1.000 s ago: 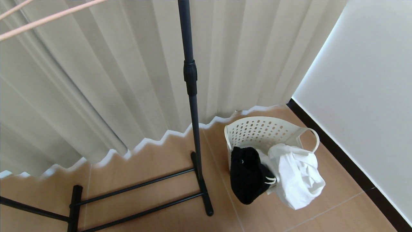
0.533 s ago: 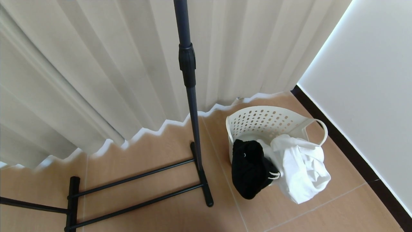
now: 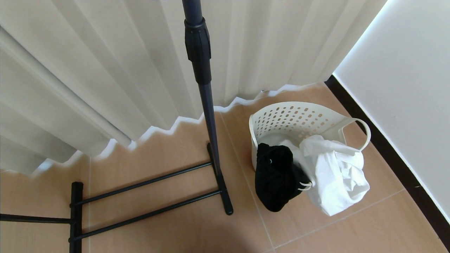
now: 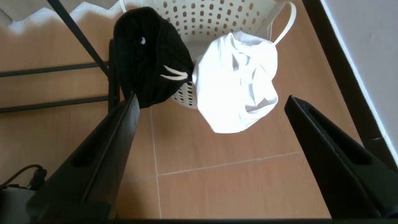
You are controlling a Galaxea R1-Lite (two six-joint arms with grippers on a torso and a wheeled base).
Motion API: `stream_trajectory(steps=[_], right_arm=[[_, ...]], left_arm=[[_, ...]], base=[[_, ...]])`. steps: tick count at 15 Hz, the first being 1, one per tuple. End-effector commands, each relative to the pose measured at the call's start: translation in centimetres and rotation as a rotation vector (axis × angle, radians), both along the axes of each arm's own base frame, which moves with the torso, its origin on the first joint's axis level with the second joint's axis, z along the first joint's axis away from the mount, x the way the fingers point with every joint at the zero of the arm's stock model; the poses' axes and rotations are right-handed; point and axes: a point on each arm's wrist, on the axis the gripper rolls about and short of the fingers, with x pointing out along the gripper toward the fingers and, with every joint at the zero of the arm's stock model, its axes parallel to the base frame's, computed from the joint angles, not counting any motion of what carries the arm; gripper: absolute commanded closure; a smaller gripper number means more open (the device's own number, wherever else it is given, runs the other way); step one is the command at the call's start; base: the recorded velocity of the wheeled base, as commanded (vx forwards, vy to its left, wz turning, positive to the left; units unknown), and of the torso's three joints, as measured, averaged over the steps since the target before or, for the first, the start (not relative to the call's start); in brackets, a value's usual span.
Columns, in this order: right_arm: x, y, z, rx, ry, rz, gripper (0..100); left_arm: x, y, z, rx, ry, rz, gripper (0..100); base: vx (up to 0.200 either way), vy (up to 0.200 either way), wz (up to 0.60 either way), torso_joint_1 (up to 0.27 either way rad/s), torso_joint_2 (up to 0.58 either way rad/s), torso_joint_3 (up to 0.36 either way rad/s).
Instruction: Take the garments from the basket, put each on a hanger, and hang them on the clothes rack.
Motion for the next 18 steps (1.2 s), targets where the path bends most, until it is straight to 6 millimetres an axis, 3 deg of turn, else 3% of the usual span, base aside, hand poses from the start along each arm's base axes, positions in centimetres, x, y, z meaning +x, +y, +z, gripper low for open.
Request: stream_trajectory(steps=[1, 9, 11, 14, 18], right_arm=[[0.0, 0.0, 0.0, 0.001, 0.0, 0.0, 0], [0.1, 0.0, 0.1, -0.054, 0.02, 0.0, 0], [1.7, 0.0, 0.7, -0.129, 0.193, 0.023, 0], [7.0, 0.8, 3.6, -0.186, 0.422, 0.212, 0], [16.6, 4.9, 6.2, -0.441, 0.602, 0.34, 0]], left_arm=[[0.0, 0.0, 0.0, 0.0, 0.0, 0.002, 0], [0.0, 0.0, 0.0, -0.002, 0.0, 0.002, 0], [0.0, 0.0, 0.0, -0.002, 0.0, 0.002, 0], [0.0, 0.0, 0.0, -0.002, 0.0, 0.0, 0], [0.0, 0.0, 0.0, 0.0, 0.0, 0.002, 0]], base=[[0.0, 0.0, 0.0, 0.002, 0.0, -0.193], [0.0, 0.0, 0.0, -0.001, 0.0, -0.037], [0.0, 0.0, 0.0, 0.0, 0.0, 0.0], [0.0, 0.0, 0.0, 0.0, 0.0, 0.0], [0.0, 0.0, 0.0, 0.0, 0.0, 0.0]])
